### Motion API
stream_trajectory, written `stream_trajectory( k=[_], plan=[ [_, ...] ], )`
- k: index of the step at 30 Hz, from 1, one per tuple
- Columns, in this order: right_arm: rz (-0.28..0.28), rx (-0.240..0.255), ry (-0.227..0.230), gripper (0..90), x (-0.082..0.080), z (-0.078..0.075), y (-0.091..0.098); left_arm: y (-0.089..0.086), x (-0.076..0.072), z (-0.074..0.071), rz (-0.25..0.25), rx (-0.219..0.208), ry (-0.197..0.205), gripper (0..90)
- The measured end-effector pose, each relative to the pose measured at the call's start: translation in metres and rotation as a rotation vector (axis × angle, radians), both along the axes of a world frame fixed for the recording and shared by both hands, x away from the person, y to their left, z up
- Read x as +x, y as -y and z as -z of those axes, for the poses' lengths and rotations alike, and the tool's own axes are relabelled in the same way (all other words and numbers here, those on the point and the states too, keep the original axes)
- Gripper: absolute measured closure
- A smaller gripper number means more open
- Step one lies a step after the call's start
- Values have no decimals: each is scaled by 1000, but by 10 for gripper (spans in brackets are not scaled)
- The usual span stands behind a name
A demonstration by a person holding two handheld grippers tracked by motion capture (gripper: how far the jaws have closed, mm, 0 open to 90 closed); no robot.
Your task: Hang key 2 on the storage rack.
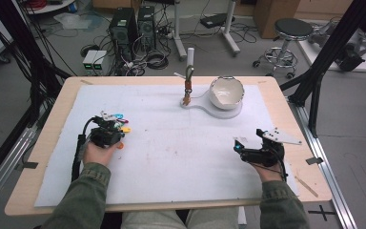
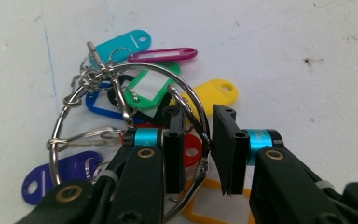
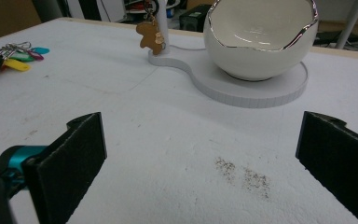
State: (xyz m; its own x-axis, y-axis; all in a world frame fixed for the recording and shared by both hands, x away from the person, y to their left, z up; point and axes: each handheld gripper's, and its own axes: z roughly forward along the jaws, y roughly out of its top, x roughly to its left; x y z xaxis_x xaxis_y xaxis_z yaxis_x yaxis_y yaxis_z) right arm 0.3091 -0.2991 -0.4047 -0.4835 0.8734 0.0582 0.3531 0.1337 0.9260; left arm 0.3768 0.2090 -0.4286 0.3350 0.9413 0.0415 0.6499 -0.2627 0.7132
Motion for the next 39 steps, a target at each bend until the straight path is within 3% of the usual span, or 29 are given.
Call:
stream_trajectory(
  k=[4, 11, 18, 23, 26, 31, 36, 39],
  plan=[
    [0, 0, 1, 8, 0, 0, 0, -3, -3, -5, -2, -13, 18, 804],
    [5, 8, 1, 8, -1, -1, 1, -10, -3, -10, -15, -55, 24, 807],
    [7, 10, 3, 8, -2, -1, 2, -27, -6, -23, -41, -121, 54, 807],
    [8, 10, 2, 8, -2, -1, 1, -37, -6, -35, -59, -127, 72, 807],
    [7, 9, 4, 8, -2, -1, 1, -42, -7, -43, -62, -154, 84, 807],
    [7, 10, 4, 8, -2, -1, 1, -46, -6, -53, -70, -194, 92, 808],
    [11, 17, 3, 8, -3, -2, 2, -47, -4, -62, -80, -204, 96, 808],
    [10, 15, 8, 8, -2, -2, 2, -49, -3, -67, -90, -245, 100, 807]
  ],
)
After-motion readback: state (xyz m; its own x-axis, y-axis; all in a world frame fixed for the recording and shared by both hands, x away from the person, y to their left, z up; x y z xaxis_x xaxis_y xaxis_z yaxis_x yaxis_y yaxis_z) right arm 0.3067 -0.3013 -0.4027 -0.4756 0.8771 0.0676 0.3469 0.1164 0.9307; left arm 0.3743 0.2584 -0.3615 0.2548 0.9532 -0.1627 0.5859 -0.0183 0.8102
